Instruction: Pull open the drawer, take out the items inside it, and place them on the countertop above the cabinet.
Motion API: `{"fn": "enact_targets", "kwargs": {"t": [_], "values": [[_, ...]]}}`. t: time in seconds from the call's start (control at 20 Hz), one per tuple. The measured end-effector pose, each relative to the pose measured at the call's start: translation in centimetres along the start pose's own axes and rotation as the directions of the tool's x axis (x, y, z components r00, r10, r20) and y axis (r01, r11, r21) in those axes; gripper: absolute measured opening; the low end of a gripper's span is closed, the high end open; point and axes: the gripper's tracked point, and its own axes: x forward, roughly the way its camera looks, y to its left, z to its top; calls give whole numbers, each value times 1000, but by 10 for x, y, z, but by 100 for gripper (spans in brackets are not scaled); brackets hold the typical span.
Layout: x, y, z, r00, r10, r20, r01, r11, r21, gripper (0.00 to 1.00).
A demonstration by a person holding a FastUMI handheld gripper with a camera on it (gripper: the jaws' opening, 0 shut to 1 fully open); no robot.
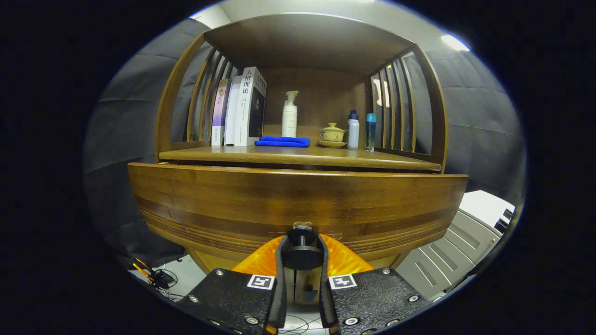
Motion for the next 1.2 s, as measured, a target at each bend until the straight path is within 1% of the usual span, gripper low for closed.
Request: {"fn": "enact_targets", "kwargs": {"t": [0.2,0.3,0.4,0.5,0.95,1.2], "values": [[-29,-1,-7,1000,1,-1,-1,1000,-11,29],[-44,-1,-16,1000,22,-14,-22,999,-25,29],[-56,0,-17,1000,18,-6,-17,1000,10,29],[-69,0,-21,1000,12,-13,-12,1000,-2,29],[-106,6,-32,999,25,-32,-25,1000,16,29],[-119,10,-37,998,29,-47,-28,999,27,29]]}}
